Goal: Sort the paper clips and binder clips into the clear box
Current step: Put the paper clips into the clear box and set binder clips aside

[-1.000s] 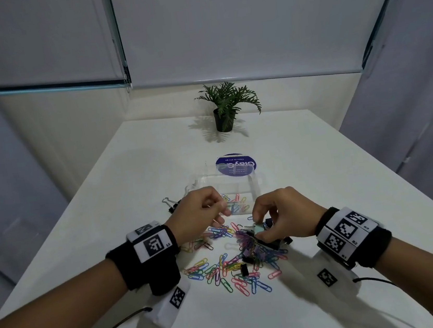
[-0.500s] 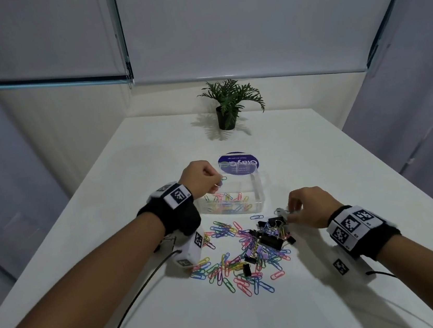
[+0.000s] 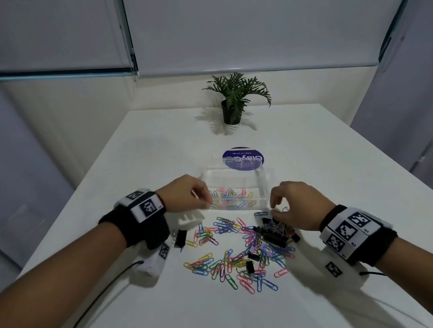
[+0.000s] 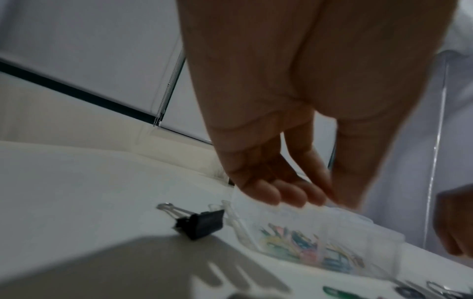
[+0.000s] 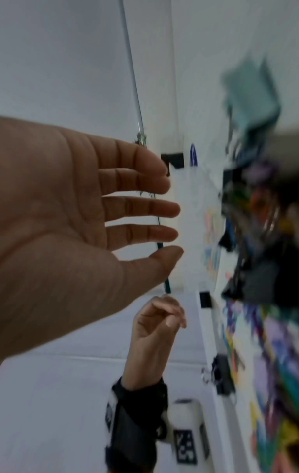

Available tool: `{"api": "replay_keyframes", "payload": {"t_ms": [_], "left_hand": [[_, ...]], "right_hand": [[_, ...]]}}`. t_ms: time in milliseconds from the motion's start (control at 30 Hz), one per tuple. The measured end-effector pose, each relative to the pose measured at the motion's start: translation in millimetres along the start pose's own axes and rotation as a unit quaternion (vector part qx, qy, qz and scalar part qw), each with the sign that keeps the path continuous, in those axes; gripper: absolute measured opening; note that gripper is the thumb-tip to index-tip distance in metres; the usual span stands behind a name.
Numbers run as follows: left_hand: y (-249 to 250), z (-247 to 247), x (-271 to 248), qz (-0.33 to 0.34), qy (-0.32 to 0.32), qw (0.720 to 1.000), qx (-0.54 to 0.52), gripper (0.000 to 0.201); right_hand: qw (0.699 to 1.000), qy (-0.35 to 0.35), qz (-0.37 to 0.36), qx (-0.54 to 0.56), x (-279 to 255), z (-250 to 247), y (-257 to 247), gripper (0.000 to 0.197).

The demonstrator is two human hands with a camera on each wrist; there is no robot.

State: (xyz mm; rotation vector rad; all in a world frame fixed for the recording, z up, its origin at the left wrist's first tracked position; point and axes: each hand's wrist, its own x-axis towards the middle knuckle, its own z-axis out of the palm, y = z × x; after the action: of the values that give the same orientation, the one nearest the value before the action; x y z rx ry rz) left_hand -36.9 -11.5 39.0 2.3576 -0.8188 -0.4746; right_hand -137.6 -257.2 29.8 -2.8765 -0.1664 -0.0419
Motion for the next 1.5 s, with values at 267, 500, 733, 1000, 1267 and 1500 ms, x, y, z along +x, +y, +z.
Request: {"api": "replay_keyframes", "payload": {"t_ms": [267, 500, 733, 1000, 1267, 1500], "left_hand": [[-31, 0, -56, -0.088, -0.144, 0.969, 0.182, 0.059], [-35, 10, -65, -0.061, -0.053, 0.975, 0.205, 0.032], [-31, 8, -66, -0.056, 0.047, 0.991, 0.109, 0.021], [-16, 7, -65, -0.044, 0.112, 0.991, 0.065, 0.017], [10, -6, -69, 0.042, 0.165, 0.964, 0.205, 0.021], [21, -13, -68, 0.078, 0.212, 0.957, 0.184, 0.02]], "right_hand": [[0.987, -0.068, -0.13, 0.072, 10, 20, -68, 0.008], [0.978, -0.098, -0.168, 0.07, 22, 48, -117, 0.012], [0.989, -0.086, -0.094, 0.072, 32, 58, -128, 0.035], [0.982, -0.07, -0.08, 0.154, 35, 52, -114, 0.023], [0.966, -0.063, -0.043, 0.246, 33, 49, -109, 0.02], [0.952, -0.027, -0.027, 0.305, 36, 43, -106, 0.02]]}}
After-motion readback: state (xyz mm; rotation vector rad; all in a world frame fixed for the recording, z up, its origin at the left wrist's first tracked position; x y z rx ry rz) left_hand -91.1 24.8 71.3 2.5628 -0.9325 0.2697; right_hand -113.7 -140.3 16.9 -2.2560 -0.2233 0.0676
